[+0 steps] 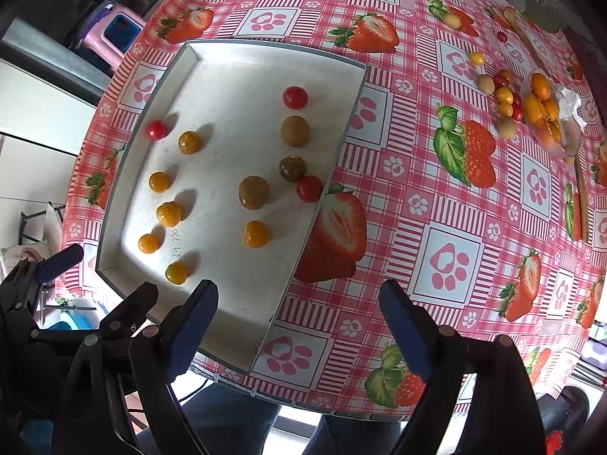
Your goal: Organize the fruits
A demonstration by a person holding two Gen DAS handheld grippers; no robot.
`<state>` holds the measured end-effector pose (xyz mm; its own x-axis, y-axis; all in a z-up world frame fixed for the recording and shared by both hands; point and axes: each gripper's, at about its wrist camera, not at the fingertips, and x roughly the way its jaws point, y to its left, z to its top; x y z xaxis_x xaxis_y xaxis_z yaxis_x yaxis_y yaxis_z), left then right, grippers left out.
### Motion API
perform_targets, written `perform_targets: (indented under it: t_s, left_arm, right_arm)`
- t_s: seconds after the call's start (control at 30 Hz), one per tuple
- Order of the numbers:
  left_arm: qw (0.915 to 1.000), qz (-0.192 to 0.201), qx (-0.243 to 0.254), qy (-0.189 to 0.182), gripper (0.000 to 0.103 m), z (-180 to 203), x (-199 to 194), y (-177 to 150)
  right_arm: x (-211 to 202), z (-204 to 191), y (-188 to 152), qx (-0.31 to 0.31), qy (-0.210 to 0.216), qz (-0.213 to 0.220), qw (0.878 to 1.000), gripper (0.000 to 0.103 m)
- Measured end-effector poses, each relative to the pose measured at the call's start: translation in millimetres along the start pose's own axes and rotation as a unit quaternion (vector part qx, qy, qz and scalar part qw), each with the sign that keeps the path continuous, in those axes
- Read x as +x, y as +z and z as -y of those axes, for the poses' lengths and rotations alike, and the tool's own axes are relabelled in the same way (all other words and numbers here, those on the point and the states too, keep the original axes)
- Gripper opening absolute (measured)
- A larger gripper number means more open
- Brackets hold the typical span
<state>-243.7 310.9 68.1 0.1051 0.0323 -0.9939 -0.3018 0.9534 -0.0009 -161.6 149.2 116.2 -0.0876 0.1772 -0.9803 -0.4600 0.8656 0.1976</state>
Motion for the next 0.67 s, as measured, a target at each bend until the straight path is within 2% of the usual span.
perform_targets:
  t_s: [0.5, 0.67]
  left_arm:
    - [1.0, -0.008, 0.003, 0.005, 0.102, 1.4, 5.6, 2.2]
    - [1.0, -0.002, 0.007, -0.005, 0.102, 2.2, 3.3, 1.1]
  right_arm:
    - [-1.8, 2.0, 0.2, 0.001, 0.001, 0.002, 1.0, 0.089]
    - [-1.6, 2.0, 0.2, 0.001, 0.001, 0.002, 1.0, 0.089]
